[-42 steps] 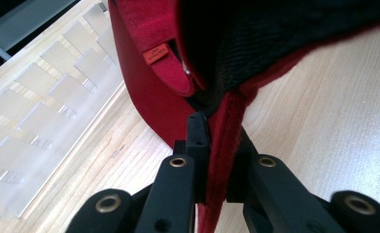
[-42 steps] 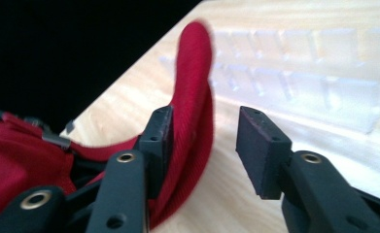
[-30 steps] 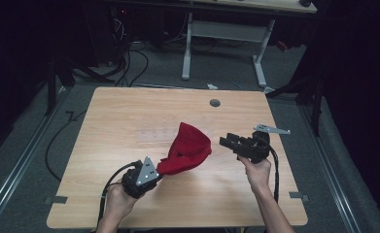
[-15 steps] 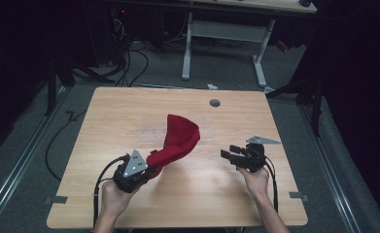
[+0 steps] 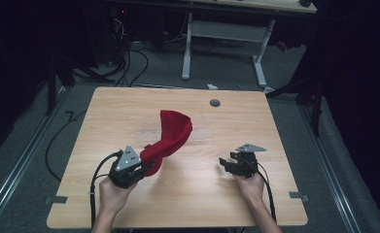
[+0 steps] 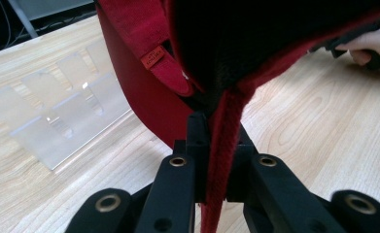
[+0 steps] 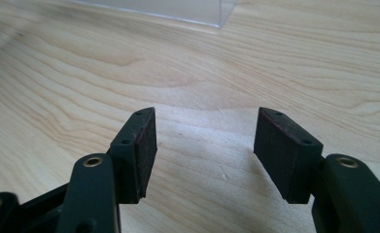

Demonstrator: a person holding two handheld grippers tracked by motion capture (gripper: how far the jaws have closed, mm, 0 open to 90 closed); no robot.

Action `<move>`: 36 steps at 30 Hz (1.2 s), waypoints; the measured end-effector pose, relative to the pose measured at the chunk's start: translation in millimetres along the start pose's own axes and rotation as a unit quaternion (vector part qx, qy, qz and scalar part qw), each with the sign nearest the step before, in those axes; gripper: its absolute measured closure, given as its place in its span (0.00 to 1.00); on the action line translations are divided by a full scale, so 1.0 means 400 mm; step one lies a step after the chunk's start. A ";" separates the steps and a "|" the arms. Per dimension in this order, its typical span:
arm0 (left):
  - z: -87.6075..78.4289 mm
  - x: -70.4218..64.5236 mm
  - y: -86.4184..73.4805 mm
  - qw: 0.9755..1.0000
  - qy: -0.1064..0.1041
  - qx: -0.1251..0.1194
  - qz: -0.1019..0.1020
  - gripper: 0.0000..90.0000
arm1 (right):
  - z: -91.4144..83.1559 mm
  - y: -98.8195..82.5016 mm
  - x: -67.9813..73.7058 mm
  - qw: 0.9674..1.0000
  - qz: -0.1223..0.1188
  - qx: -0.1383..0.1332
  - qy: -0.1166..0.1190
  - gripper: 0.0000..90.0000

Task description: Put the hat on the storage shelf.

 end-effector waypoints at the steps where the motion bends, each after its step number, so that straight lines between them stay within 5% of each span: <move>1: -0.001 0.002 0.001 1.000 0.001 -0.001 -0.001 0.94 | 0.003 -0.003 0.000 1.000 -0.003 0.002 -0.005 0.45; 13: -0.009 0.038 0.030 0.999 0.025 -0.032 -0.033 0.94 | 0.015 -0.011 0.007 0.998 -0.038 0.003 -0.052 0.42; 36: -0.033 0.077 0.087 0.994 0.039 -0.078 -0.068 0.94 | 0.015 -0.012 0.007 0.998 -0.034 0.005 -0.052 0.41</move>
Point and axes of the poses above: each handheld gripper's, and its own axes: z roughly forward along the jaws, y roughly out of its top, x roughly to its left, the point moved 4 cm from there along z, roughly forward along the jaws, and after that the axes turned 11 degrees about -y, right-handed, at the moved point
